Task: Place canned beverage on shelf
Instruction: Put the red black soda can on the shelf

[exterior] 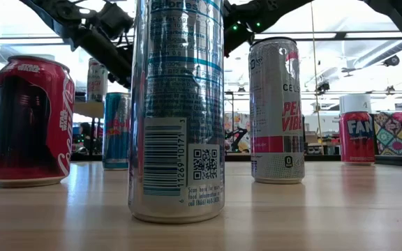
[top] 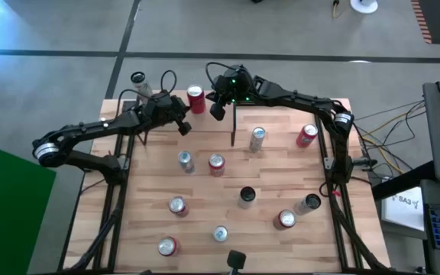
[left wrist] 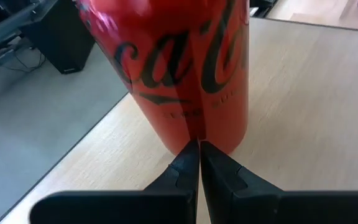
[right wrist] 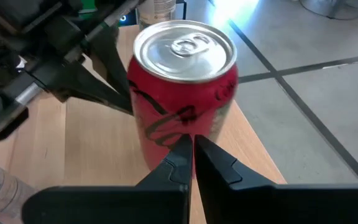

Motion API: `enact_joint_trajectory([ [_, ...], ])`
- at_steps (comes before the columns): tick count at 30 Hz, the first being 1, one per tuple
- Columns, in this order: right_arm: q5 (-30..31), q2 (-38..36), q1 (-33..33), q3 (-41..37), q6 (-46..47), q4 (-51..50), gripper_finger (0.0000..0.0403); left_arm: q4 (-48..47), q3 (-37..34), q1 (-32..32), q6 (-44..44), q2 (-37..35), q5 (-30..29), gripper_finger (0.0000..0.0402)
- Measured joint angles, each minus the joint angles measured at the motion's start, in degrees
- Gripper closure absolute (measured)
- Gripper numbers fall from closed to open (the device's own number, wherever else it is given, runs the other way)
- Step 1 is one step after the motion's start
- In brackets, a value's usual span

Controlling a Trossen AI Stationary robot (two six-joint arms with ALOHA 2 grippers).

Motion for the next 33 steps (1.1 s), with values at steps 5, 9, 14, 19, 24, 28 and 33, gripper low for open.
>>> enact_joint_trajectory([
  [5, 0.00, 0.00, 0.00, 0.00, 0.02, -0.95, 0.0394, 0.42, 1.35, 0.00, -0.02, 2.83, 0.02, 0.0402],
  [9, 0.04, -0.02, 0.00, 0.00, 0.05, -2.40, 0.0394, 0.40, 2.50, 0.00, -0.01, 4.35, 0.03, 0.0402],
  [14, 0.15, -0.38, 0.00, -0.02, 0.15, -4.98, 0.0394, 0.09, 2.87, 0.00, 0.20, 3.95, 0.07, 0.0402],
  [19, 3.79, -1.90, 0.00, -0.02, 0.12, -9.06, 0.0394, -1.59, 2.87, 0.01, 1.62, 1.28, 0.07, 0.0402],
  [24, 7.63, -4.28, -0.02, -0.02, -0.39, -13.54, 0.0394, 0.52, 2.87, 0.42, 3.44, 0.72, 0.08, 0.0402],
  [28, 7.63, -5.21, 0.02, -0.02, -0.53, -15.19, 0.0394, 2.98, 2.87, 0.55, 3.44, 1.84, 0.09, 0.0402],
  [33, 7.56, -5.51, 0.02, -0.02, -0.76, -15.43, 0.0394, 5.24, 2.87, 0.55, 3.03, 3.57, 0.27, 0.0402],
])
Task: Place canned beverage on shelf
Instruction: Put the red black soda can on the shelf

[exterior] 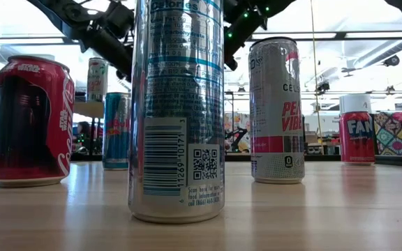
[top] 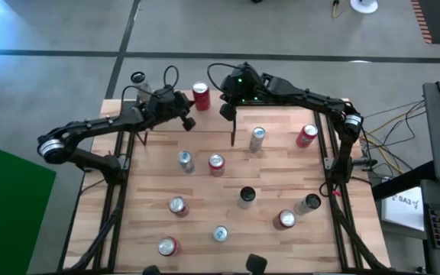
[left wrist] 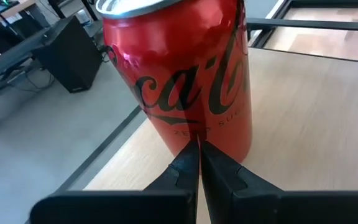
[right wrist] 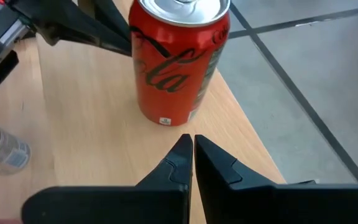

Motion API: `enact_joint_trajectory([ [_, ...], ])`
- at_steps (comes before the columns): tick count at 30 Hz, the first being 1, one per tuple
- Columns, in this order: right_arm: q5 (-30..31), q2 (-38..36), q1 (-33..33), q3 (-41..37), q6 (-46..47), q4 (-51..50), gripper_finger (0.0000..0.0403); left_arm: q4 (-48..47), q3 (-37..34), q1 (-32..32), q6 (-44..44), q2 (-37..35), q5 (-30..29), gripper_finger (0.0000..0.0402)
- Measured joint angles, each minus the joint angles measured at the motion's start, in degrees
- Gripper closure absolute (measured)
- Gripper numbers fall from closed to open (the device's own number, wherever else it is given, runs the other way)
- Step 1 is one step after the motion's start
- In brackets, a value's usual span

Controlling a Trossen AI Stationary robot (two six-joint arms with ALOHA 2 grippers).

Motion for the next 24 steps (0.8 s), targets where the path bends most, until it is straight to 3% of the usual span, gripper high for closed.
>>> enact_joint_trajectory([
  [7, 0.53, -0.06, -0.02, 0.00, -1.62, 1.32, 0.0394, 3.07, -0.02, 0.00, -1.54, 1.65, 3.27, 0.0402],
  [18, 4.66, -2.13, -0.60, 0.00, -3.37, 4.51, 0.0394, -0.37, -0.04, 0.26, 0.68, -3.47, 1.19, 0.0402],
  [24, 4.64, -2.43, -0.79, 0.00, -4.49, 4.53, 0.0394, 2.88, -0.04, 1.36, 4.18, -3.62, 0.19, 0.0402],
])
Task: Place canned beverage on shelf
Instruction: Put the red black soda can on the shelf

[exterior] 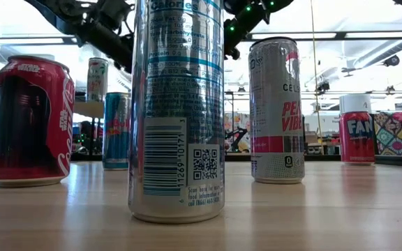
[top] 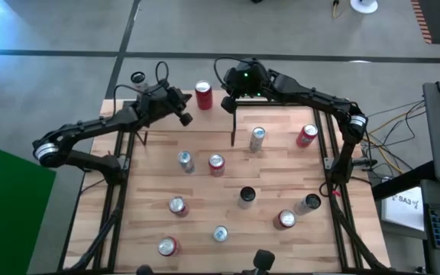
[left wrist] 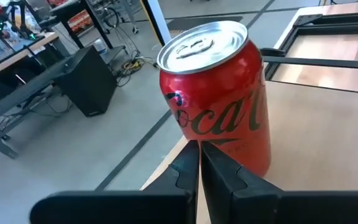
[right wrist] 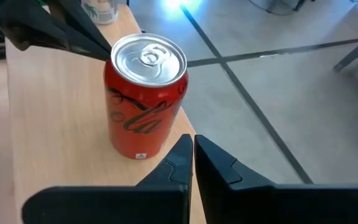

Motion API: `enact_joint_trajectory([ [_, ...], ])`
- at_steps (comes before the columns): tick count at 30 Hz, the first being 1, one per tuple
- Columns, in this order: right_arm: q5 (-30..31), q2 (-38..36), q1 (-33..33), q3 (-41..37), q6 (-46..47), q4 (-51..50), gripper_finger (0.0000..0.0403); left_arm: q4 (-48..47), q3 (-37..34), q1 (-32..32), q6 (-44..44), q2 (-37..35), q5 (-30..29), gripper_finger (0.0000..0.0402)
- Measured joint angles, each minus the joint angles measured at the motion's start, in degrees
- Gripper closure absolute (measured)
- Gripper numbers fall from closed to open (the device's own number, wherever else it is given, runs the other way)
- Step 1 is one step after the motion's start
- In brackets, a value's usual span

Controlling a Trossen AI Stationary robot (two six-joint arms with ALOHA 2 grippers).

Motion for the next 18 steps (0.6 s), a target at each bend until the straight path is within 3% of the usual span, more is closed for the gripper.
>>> enact_joint_trajectory([
  [18, -0.07, 0.00, 0.00, 0.00, -1.19, -0.10, 0.0394, 7.02, 0.00, 0.74, -2.92, 6.30, 1.30, 0.0402],
])
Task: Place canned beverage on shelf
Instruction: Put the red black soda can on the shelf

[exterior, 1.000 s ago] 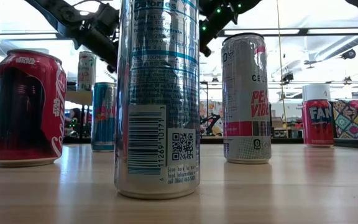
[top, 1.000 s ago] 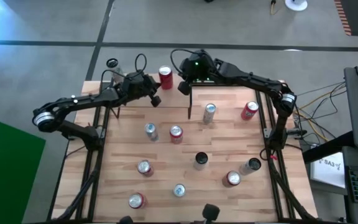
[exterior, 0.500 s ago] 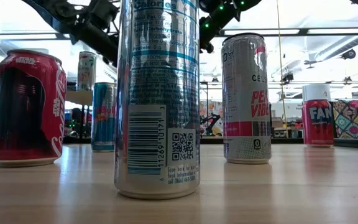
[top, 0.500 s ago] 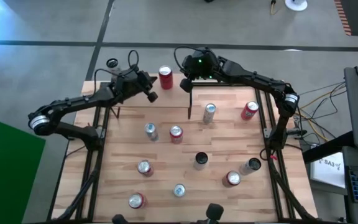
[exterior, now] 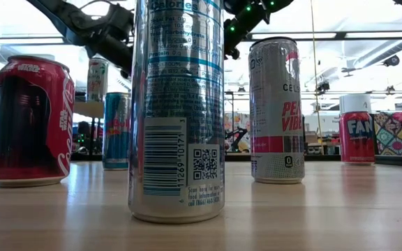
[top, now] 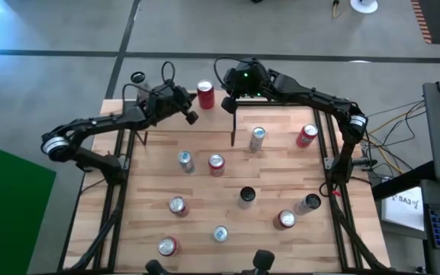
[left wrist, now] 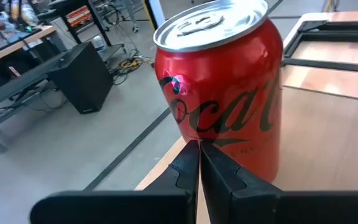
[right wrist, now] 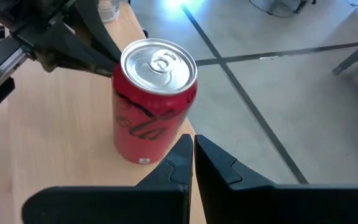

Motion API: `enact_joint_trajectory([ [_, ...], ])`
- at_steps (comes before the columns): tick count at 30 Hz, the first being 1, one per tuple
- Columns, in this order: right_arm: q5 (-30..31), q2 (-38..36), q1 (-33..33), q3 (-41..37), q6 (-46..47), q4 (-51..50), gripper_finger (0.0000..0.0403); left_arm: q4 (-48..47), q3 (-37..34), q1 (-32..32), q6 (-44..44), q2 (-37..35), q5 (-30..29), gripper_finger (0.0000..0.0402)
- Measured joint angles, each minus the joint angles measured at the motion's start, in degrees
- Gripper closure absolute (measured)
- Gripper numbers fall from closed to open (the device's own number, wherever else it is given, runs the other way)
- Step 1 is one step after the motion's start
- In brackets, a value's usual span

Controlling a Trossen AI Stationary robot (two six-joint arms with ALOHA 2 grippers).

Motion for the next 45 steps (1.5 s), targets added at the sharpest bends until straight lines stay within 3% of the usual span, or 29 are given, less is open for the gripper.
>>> enact_joint_trajectory([
  [11, 0.94, 0.00, -0.02, 0.00, -2.93, 3.03, 0.0394, 1.64, 0.00, -0.09, -1.22, 0.58, 1.78, 0.0402],
  [23, 0.98, 0.00, -0.18, 3.90, -4.37, 2.96, 0.0394, -0.26, 0.00, 0.30, 1.99, -6.72, 1.82, 0.0402],
  [45, 1.05, 0.00, -0.39, 4.66, -4.98, -0.03, 0.0394, 3.67, -0.11, 0.68, -0.58, 2.57, 2.60, 0.0402],
])
